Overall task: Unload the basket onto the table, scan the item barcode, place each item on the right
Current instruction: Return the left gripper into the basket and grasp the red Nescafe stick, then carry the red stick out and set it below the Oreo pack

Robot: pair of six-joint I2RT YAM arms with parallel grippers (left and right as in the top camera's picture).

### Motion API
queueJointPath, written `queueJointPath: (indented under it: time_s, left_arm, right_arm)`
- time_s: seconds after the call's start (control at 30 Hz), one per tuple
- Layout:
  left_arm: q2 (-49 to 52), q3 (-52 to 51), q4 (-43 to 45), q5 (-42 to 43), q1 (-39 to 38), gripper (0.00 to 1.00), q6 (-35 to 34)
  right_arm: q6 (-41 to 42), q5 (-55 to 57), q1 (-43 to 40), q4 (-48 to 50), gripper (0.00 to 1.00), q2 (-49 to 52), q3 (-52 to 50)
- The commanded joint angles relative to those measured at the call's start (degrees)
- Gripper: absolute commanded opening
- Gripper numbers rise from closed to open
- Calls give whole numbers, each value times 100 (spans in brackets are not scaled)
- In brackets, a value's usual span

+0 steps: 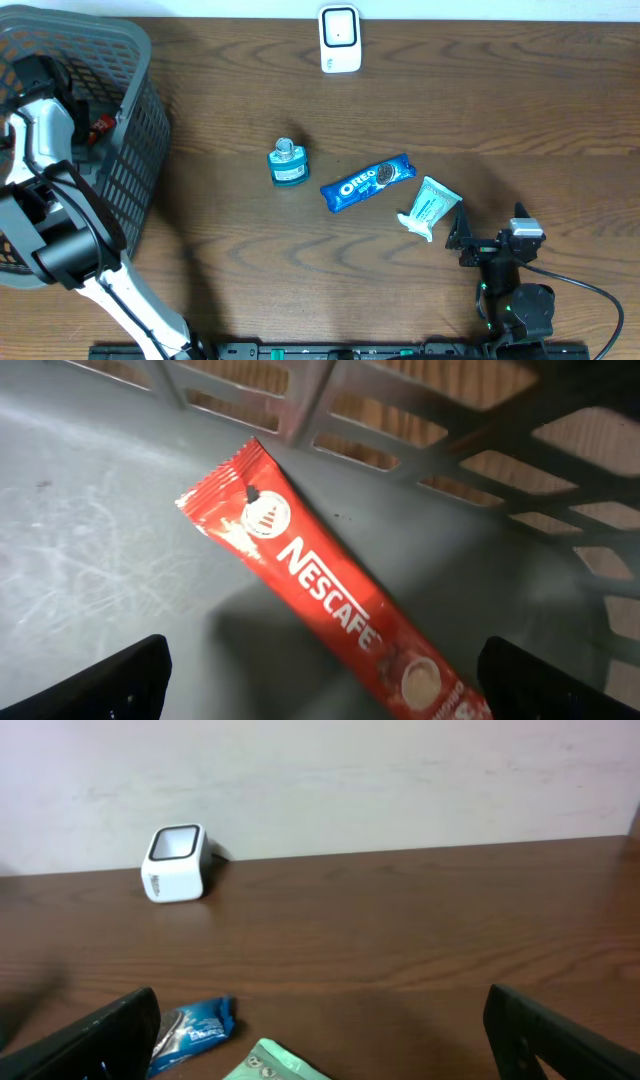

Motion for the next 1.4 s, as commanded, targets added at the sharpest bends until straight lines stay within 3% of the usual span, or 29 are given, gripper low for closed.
queueJointPath:
  time_s: [0.0, 0.3, 0.33, 0.4, 0.43, 0.5, 0.93, 1.23, 1.37]
  left_arm:
    - [188, -13, 39, -177, 33, 98, -35]
    - [719, -13, 149, -195, 33, 99, -11]
    - [785, -13, 149, -192, 33, 89, 57]
    - [857, -13, 125, -166, 31, 39, 275]
    - [868, -13, 92, -153, 31, 26, 422]
    - [879, -13, 42, -157, 33, 9, 603]
    - [151, 4, -684, -122, 35, 7, 855]
    - [-1915, 4, -1082, -103, 35, 7, 1381]
    - [-3018, 4, -1102, 271, 0, 7, 1967]
  right_arm:
    - [-76, 70, 55, -20, 99, -15, -7]
    - [-76, 72, 55, -20, 99, -15, -7]
    - [-76, 72, 55, -20, 99, -15, -7]
    - [-76, 72, 55, -20, 99, -15, -7]
    - [-76, 70, 55, -20, 99, -15, -7]
    - [-76, 70, 55, -20, 99, -15, -7]
    - [-76, 72, 55, -20, 99, -15, -7]
    - [-76, 70, 55, -20, 99, -15, -7]
    - [-76, 72, 55, -20, 99, -15, -7]
